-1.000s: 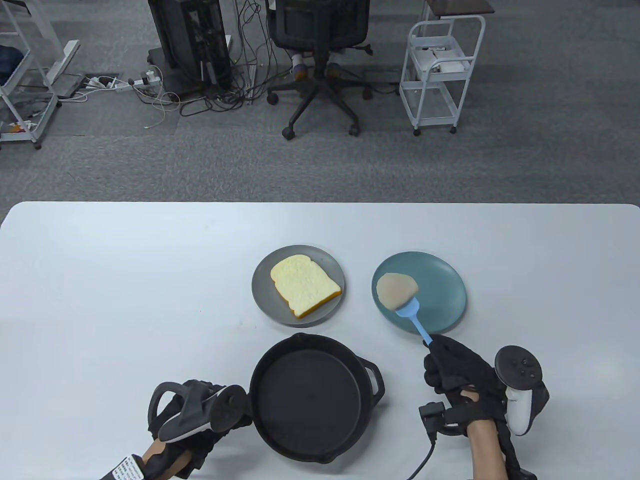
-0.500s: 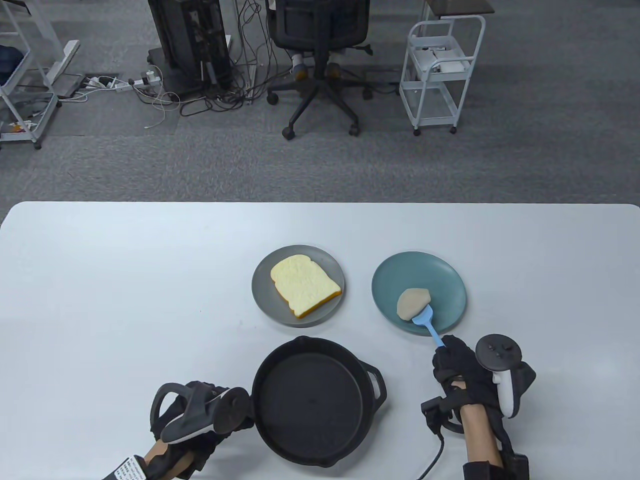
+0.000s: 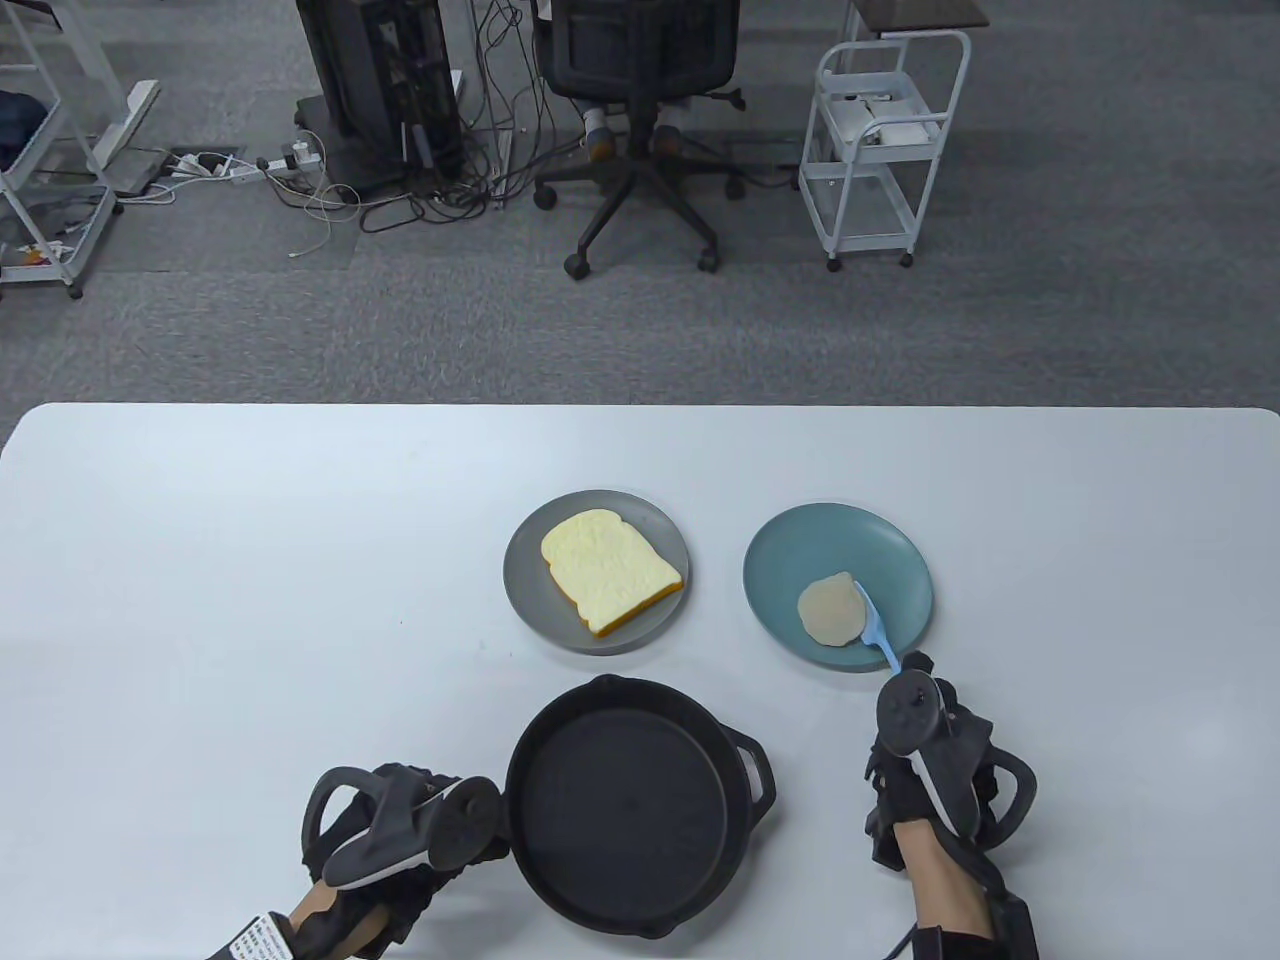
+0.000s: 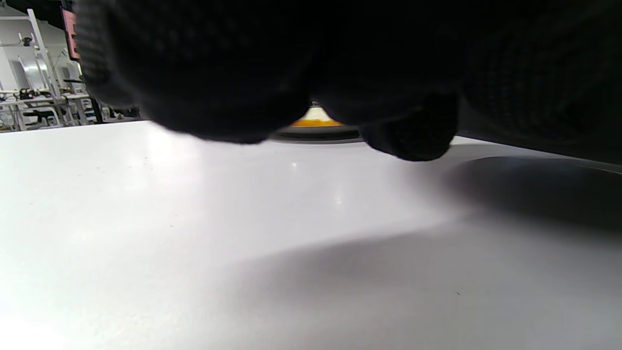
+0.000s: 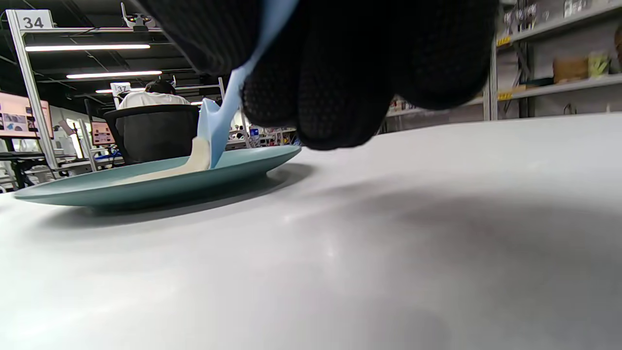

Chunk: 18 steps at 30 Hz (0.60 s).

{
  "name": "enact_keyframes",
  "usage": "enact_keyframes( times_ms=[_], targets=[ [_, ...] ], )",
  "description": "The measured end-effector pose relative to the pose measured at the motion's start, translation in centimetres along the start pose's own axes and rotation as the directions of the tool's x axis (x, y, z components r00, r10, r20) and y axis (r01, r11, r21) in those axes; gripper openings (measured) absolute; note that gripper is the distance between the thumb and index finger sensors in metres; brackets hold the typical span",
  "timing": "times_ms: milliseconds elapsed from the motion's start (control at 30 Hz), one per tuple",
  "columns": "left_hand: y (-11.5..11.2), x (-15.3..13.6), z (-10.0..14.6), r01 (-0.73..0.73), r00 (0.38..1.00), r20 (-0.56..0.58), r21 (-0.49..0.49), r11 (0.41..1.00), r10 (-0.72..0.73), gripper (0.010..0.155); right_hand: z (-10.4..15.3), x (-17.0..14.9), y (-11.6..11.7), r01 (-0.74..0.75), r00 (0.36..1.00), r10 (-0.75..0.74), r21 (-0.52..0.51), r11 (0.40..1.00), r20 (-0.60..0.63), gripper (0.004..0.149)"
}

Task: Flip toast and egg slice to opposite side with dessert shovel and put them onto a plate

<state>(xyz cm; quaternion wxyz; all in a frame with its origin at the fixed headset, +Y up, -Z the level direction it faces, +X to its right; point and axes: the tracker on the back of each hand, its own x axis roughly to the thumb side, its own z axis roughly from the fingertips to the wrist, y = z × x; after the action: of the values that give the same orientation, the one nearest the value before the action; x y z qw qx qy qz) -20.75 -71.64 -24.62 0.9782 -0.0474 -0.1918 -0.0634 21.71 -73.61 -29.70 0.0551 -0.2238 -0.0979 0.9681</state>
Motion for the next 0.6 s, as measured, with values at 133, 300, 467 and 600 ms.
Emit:
enact_keyframes(
  times_ms=[133, 300, 467, 600],
  targets=[
    [0.0, 0.0, 0.0, 0.001, 1.000, -0.001, -0.001, 1.000, -0.001, 0.048, -0.1, -0.6, -0.3, -0.030, 0.999, 0.029, -0.035, 0.999, -0.025, 0.054],
    [0.0, 0.0, 0.0, 0.004, 1.000, -0.002, -0.002, 1.000, -0.004, 0.048, -0.3, -1.8, -0.6, 0.011, 0.997, -0.013, -0.025, 1.000, -0.076, 0.053],
    [0.1, -0.1, 0.0, 0.006, 1.000, -0.003, 0.000, 1.000, -0.006, 0.048, -0.3, -3.3, -1.2, 0.111, 0.982, -0.114, -0.029, 0.993, -0.150, 0.052],
    [0.1, -0.1, 0.0, 0.004, 1.000, -0.004, 0.003, 1.000, -0.004, 0.048, -0.2, -3.5, -1.7, 0.156, 0.974, -0.160, -0.041, 0.987, -0.162, 0.052]
  ],
)
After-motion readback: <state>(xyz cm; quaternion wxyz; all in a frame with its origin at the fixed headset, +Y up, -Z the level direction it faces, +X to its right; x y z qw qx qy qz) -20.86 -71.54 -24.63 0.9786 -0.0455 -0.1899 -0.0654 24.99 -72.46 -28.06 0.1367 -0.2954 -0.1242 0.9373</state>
